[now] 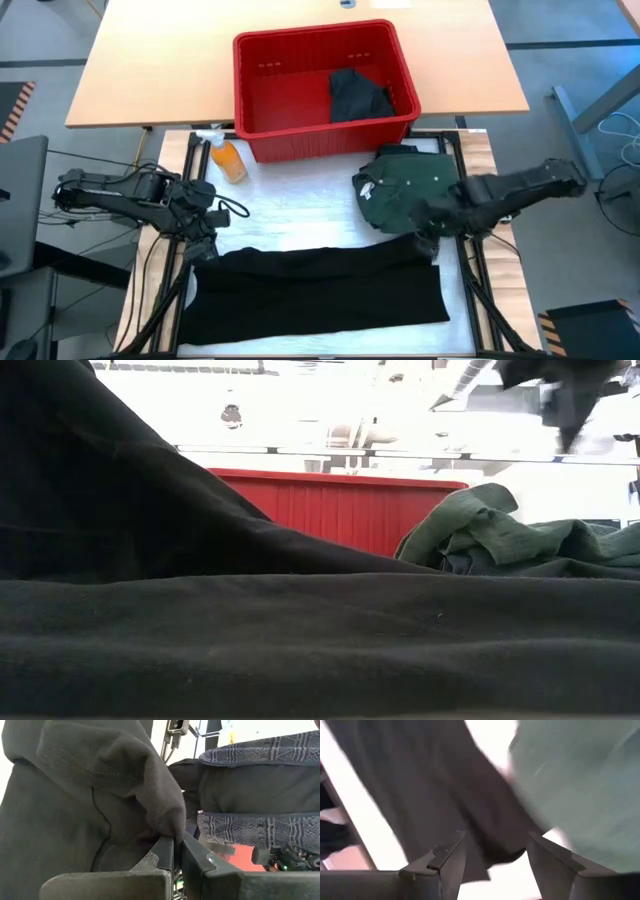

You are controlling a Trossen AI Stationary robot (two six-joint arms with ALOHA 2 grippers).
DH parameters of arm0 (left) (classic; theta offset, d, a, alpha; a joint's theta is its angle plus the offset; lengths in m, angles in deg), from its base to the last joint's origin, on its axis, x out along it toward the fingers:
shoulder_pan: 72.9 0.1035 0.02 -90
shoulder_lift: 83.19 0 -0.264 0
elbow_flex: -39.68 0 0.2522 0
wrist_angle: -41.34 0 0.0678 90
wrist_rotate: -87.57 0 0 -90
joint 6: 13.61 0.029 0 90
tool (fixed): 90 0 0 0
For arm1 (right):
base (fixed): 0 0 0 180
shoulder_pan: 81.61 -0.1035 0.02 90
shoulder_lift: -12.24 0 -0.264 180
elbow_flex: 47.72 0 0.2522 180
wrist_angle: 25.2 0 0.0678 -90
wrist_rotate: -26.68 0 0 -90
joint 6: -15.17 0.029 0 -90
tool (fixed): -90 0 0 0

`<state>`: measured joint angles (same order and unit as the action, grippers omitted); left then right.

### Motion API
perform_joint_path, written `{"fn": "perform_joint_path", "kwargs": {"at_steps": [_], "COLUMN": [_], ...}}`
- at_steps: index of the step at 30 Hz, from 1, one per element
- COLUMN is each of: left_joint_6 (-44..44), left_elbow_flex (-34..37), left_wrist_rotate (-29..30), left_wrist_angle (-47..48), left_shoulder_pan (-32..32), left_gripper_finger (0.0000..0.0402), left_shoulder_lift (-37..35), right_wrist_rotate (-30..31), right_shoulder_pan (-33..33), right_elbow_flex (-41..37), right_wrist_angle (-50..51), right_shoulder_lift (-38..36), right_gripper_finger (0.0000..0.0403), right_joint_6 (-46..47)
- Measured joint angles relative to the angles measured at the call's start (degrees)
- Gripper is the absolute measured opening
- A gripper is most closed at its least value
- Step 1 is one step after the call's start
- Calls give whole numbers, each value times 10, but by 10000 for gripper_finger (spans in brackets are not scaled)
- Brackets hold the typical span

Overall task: Fold laundry
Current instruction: Fold the black shirt

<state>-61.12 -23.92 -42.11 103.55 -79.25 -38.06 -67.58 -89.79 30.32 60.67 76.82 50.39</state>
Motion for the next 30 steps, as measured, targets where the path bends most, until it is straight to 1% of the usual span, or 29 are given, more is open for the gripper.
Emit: {"fn": "perform_joint_path", "kwargs": {"at_steps": [2, 4, 7, 10, 12, 15, 21, 27, 30], "left_joint_6": [0, 2, 2, 0, -5, -17, -28, -23, -23], "left_elbow_flex": [0, 0, 0, 0, 0, 0, 0, 0, 0], "left_wrist_rotate": [3, 5, -3, -5, -8, -10, -5, 7, 12], "left_wrist_angle": [-1, -1, -1, 0, 0, 0, 0, 0, 0], "left_shoulder_pan": [0, 0, 0, 0, 0, 0, 0, 0, 0], "left_gripper_finger": [0, 0, 0, 0, 0, 0, 0, 0, 0], "left_shoulder_lift": [0, 0, 0, 0, 0, 0, 0, 0, 0], "right_wrist_rotate": [9, 18, 38, 53, 52, 48, 99, 103, 111], "right_shoulder_pan": [-48, -71, -68, -50, -43, -39, -36, -32, -32], "right_elbow_flex": [-56, -120, -206, -260, -286, -304, -327, -394, -411], "right_wrist_angle": [-29, -81, -151, -163, -158, -168, -189, -247, -298], "right_shoulder_lift": [-38, -68, -98, -114, -121, -122, -122, -121, -121], "right_gripper_finger": [232, 229, 227, 227, 228, 228, 228, 228, 226], "right_joint_6": [91, 178, 279, 343, 350, 349, 348, 348, 348]}}
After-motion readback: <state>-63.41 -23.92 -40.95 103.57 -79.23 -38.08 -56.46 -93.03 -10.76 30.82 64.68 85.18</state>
